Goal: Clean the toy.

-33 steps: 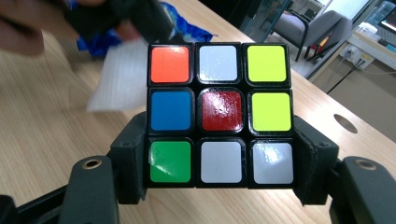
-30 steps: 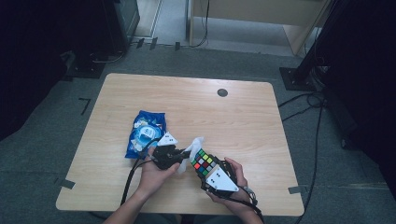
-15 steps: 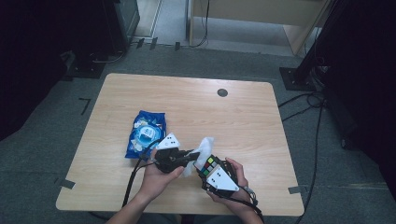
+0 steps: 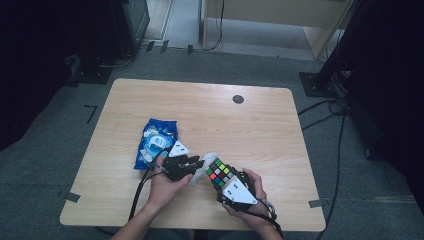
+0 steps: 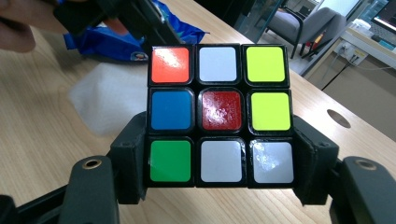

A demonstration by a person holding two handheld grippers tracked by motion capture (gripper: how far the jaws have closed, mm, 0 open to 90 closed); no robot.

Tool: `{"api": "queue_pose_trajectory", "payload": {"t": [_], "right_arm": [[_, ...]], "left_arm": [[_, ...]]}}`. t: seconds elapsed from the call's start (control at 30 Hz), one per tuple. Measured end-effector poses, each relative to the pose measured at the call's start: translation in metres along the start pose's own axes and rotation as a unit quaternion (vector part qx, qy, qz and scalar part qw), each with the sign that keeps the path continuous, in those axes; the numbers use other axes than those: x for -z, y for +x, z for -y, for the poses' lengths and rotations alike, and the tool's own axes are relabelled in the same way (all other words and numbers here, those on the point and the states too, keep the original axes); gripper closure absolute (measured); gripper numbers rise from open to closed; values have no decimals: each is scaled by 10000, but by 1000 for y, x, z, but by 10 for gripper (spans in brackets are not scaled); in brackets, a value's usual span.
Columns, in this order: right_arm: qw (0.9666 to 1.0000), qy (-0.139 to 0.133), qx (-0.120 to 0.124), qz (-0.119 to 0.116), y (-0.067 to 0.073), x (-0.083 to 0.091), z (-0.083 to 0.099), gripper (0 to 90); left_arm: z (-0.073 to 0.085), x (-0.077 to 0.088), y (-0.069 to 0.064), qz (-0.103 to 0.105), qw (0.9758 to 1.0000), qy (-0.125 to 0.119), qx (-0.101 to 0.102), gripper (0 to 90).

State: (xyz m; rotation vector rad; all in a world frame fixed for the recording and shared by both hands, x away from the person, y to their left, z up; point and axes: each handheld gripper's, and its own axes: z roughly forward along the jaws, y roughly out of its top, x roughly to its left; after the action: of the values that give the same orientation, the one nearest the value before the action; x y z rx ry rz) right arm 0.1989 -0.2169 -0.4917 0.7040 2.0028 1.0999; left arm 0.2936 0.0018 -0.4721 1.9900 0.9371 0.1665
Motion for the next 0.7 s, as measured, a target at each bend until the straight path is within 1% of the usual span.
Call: {"api": "queue_pose_trajectory", "payload": {"t": [0.07,0.1,0.17,0.23,0.33,0.4,0.43,0.5,0.53,0.57,0.7], "right_arm": [[10000,-11,0,17,-1,0,0,351],[10000,-13,1,19,-1,0,0,350],[10000,-1,7,42,-2,0,0,350],[10000,-4,2,66,-2,1,1,351],[10000,-5,-14,92,-2,0,0,350],[10000,10,0,89,-1,0,0,350],[10000,13,-11,90,0,-1,0,350],[10000,13,13,78,1,-1,0,350],[10000,9,14,90,1,-1,0,350],[10000,4,14,97,2,-1,0,350],[10000,-4,3,97,3,-1,-1,350]], "left_arm": [[-3,5,0,-84,9999,-117,81,596],[-6,10,-1,-95,9996,-242,115,570],[-10,19,-3,49,9989,-431,189,536],[-15,24,-6,238,9982,-508,234,515],[-19,26,-13,504,9975,-413,260,456],[-20,26,-20,662,9969,-359,208,427],[-21,26,-25,707,9968,-329,154,412],[-21,24,-33,745,9969,-247,-46,386],[-21,23,-37,783,9967,-189,-110,376],[-20,20,-41,846,9962,-118,-165,363],[-17,11,-50,862,9958,110,-296,341]]}}
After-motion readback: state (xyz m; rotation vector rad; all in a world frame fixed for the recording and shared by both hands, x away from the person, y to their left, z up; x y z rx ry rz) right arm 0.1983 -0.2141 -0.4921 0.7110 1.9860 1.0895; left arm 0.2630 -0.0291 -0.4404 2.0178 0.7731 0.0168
